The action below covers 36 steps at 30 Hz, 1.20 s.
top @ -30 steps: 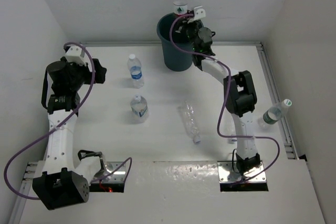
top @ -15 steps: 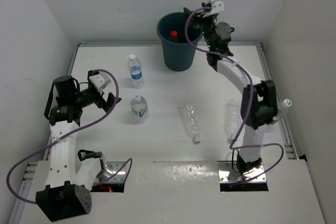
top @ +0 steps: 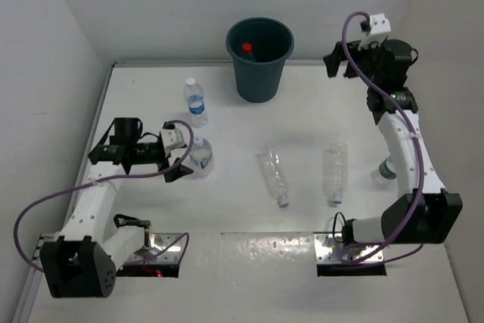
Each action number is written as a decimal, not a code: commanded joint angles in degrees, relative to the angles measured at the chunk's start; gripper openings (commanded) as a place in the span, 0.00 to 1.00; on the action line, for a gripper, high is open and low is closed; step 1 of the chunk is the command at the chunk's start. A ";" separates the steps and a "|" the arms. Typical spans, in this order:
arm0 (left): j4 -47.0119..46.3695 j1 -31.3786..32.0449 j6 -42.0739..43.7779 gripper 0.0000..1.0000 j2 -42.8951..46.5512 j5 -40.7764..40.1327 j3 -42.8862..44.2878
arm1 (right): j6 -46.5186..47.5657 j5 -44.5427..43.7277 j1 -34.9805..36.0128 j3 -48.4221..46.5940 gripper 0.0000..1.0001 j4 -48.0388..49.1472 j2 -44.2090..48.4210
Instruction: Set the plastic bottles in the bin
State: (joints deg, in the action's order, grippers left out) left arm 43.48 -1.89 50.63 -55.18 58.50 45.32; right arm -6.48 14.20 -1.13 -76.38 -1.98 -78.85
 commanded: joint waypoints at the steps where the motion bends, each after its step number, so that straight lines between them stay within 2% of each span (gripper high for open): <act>1: -8.05 2.59 -4.74 0.91 -3.26 -2.66 -0.32 | -0.29 3.64 -3.43 3.51 0.92 -14.54 3.43; 8: -13.24 7.95 -8.96 0.91 -11.35 -9.44 2.58 | -0.46 4.08 -7.57 8.79 0.93 -17.79 11.16; 11: -16.14 9.88 -12.74 0.91 -13.11 -13.04 2.06 | -0.81 4.70 -8.89 8.62 0.93 -18.50 11.96; 14: -23.24 11.82 -18.36 0.91 -14.26 -18.39 0.92 | -1.08 5.23 -9.33 8.18 0.93 -19.20 12.23; 17: -27.03 13.40 -19.52 0.93 -14.26 -20.88 0.38 | -0.73 5.31 -9.33 7.83 0.93 -19.38 12.14; 20: -28.63 15.07 -20.57 0.99 -14.78 -20.88 -0.14 | -0.73 5.31 -9.77 7.65 0.94 -19.38 11.88; 32: -31.70 18.85 -22.50 0.99 -19.00 -20.36 0.91 | -0.02 5.23 -10.47 6.51 0.96 -19.99 12.49; 33: -31.71 18.85 -22.51 0.98 -19.61 -20.36 0.91 | -0.02 5.40 -10.48 6.33 0.96 -20.34 12.49; 36: -32.41 18.85 -22.51 0.81 -20.14 -20.36 1.52 | 0.33 5.14 -10.82 5.72 0.96 -20.87 13.28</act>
State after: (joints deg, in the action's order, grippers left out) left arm 13.87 16.47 28.53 -74.72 37.45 45.54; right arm -6.83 18.65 -11.42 -67.75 -23.09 -67.22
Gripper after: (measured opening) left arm 0.860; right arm 0.961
